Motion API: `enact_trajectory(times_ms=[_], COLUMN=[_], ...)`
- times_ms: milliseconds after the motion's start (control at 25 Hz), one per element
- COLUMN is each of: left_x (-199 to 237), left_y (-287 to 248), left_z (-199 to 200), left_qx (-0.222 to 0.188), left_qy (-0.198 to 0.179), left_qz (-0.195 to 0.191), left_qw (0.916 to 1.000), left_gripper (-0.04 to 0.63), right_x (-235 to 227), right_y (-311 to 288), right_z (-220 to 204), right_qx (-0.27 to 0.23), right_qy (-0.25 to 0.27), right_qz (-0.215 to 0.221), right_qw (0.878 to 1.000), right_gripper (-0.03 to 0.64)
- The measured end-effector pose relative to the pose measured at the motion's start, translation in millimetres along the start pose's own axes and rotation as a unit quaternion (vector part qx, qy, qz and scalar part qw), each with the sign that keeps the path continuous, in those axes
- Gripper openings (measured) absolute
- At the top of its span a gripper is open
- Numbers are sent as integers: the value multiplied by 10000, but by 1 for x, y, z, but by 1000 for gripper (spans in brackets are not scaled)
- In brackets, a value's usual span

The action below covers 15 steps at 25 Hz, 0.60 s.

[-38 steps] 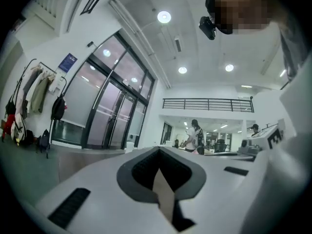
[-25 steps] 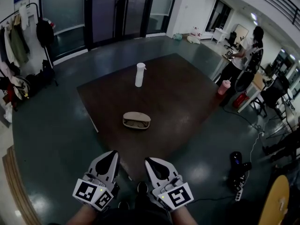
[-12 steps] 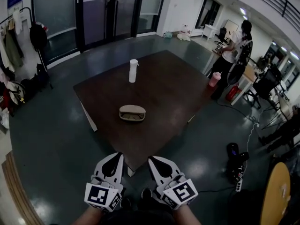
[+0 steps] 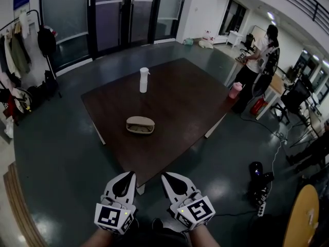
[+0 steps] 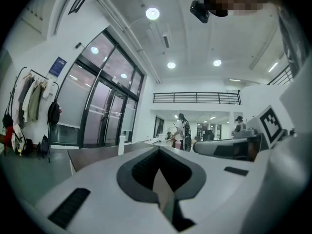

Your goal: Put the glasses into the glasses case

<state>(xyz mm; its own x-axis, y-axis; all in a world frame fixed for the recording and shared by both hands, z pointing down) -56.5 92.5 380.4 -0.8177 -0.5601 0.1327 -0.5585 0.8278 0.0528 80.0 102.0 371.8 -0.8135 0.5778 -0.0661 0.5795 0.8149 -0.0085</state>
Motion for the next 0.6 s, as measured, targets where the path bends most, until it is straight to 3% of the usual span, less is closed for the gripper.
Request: enact_trajectory(times_ms=[600], left_x=[-31], left_y=[6], left_z=[4], left_qx=[-28], left_qy=[-195], left_qz=[140], left_qw=[9997], left_gripper=[6], right_x=[-7], right_y=[23], right_z=[0], right_qx=[40], right_qy=[-25], right_qz=[205], right_qw=[9998], right_gripper=[-14])
Point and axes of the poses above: the fingertips, and each gripper's own axes: y backward along the fingers, x to its left, z out of its top, the point moved 4 cm from there along y, backward along the fingers, and after that the axes turned 4 degrees about -x, right-handed, at the moved point
